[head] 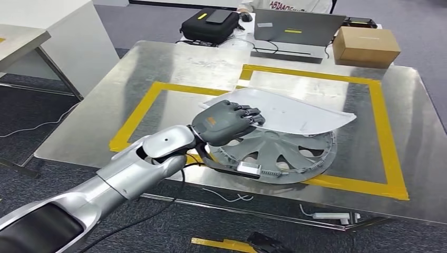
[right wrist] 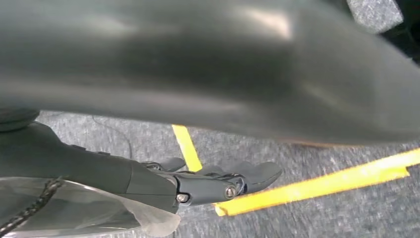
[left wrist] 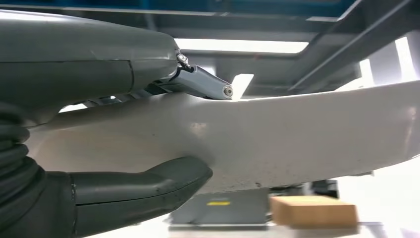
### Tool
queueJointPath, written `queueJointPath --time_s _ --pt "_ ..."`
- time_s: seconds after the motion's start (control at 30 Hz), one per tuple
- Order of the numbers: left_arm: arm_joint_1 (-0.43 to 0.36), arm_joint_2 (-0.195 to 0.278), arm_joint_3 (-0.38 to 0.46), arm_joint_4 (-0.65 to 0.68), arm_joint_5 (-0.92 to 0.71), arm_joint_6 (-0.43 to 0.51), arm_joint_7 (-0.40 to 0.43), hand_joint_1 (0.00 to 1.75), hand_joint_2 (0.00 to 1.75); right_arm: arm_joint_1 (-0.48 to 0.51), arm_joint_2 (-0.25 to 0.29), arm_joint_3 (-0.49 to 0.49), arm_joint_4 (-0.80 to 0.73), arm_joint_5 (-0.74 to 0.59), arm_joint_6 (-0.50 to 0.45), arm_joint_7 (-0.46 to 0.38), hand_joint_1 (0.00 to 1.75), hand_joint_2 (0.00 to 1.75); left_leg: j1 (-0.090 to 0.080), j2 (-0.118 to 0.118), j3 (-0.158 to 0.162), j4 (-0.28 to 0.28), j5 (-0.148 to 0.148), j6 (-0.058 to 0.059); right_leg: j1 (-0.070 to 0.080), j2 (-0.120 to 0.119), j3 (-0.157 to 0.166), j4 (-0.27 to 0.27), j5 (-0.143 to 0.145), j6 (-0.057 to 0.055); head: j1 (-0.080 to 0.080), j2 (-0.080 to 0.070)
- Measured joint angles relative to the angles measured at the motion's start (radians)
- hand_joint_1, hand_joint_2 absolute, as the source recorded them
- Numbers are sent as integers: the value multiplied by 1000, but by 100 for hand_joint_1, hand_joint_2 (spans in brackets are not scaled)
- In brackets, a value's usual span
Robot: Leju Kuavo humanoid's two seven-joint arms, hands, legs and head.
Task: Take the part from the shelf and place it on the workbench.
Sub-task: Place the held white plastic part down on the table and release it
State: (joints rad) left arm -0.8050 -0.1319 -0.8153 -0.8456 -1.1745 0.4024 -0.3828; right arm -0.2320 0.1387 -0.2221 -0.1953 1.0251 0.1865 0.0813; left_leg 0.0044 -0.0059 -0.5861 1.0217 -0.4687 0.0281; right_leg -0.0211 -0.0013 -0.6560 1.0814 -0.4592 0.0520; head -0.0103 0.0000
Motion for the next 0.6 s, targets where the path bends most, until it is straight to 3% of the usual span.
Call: queueJointPath --time_s 0.07,0.2,0.23,0.3,0.37,0.4,0.43,0.5,0.53,0.6 --pt "-6 5 12 60 8 24 7 175 175 -3 0 0 0 1 -2 -1 0 0 -4 -1 -2 0 -1 -11 2 3 34 -61 7 -8 0 0" --pt "-5 20 28 139 11 45 9 175 175 -1 0 0 0 2 -2 0 0 0 -2 1 -10 20 -20 -34 1 6 40 -68 3 -33 -5 0" --pt "-7 22 31 153 12 42 12 175 175 -2 0 0 0 2 -1 0 0 0 -1 1 -27 57 -42 -39 -1 4 42 -70 3 -38 -6 0" --pt "-8 28 37 186 17 28 26 175 175 -4 0 0 0 1 3 3 0 0 0 1 -88 185 -98 -45 0 3 45 -70 0 -46 -9 0" --pt "-2 37 52 226 40 14 40 175 175 -3 0 0 0 0 12 12 0 0 0 1 -139 280 -118 -46 1 5 47 -69 -3 -49 -9 0" --pt "3 43 64 246 55 11 43 175 175 0 0 0 0 -1 16 17 0 0 0 1 -142 276 -99 -45 1 7 49 -69 -4 -50 -9 0" --pt "7 51 79 265 67 14 47 175 175 4 0 -1 0 -2 15 17 0 0 0 1 -126 232 -63 -41 2 9 52 -69 -6 -50 -9 0" --pt "11 71 110 304 77 26 58 175 175 13 0 -1 0 -2 8 9 0 0 -3 2 -73 98 11 -28 6 12 57 -68 -10 -48 -8 0" --pt "11 81 124 321 77 31 66 175 175 15 1 -1 0 -1 2 4 0 0 -5 2 -52 45 29 -23 8 13 56 -67 -12 -45 -9 0" --pt "11 105 149 348 80 32 81 175 175 15 1 -1 0 -1 0 1 0 0 -9 3 -38 7 28 -18 10 12 52 -67 -12 -37 -8 0"
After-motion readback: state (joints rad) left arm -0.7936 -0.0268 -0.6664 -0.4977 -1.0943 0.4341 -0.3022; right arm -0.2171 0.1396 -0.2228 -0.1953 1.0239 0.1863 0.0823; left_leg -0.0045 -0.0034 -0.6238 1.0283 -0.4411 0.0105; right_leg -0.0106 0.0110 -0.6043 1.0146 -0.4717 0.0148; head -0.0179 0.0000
